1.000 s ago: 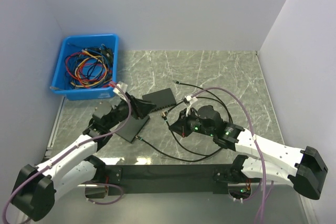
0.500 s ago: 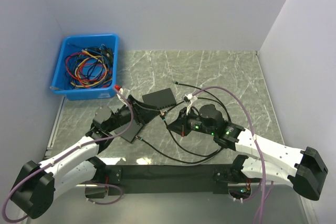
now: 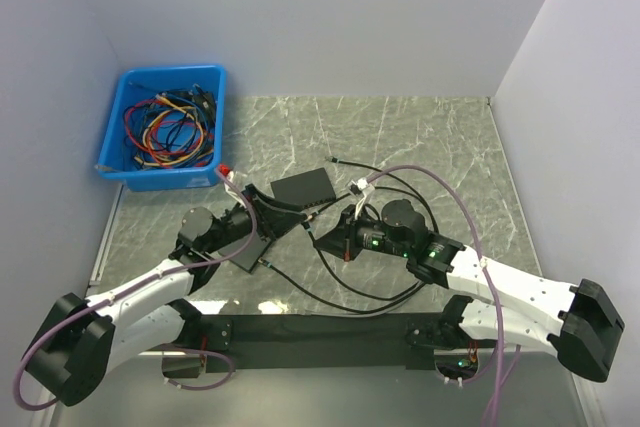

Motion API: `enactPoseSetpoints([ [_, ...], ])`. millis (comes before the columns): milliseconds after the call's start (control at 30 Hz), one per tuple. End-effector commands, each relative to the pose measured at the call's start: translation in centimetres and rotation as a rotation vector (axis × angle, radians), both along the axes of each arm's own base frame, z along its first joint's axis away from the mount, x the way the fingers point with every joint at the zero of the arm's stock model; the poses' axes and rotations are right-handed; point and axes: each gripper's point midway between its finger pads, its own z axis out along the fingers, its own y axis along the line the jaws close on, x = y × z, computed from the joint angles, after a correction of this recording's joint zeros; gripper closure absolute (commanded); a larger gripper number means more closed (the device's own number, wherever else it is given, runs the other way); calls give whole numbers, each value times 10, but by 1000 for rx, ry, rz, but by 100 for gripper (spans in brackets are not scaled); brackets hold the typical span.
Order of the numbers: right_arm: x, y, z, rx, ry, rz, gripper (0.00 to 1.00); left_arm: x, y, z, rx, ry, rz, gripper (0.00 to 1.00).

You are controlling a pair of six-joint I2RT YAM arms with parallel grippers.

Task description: Insert the plug into the switch port

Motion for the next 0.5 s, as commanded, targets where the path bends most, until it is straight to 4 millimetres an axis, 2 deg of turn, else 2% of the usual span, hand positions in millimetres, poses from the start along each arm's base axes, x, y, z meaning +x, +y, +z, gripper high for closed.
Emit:
enactPoseSetpoints([
  [0,2,6,12,70,-10,13,100,-13,0,21,-63,-77,-45,52],
  [100,2,9,10,86,5,15,100,-15,2,24,-70,-89,-45,65],
  [133,3,9,11,98,10,11,100,-16,2,25,-69,-92,-48,72],
  [233,5,10,11,109,17,5,100,-17,2,24,-65,-93,-52,82],
  [467,10,13,19,140,21,3,100,-21,1,24,-64,-102,-71,91],
])
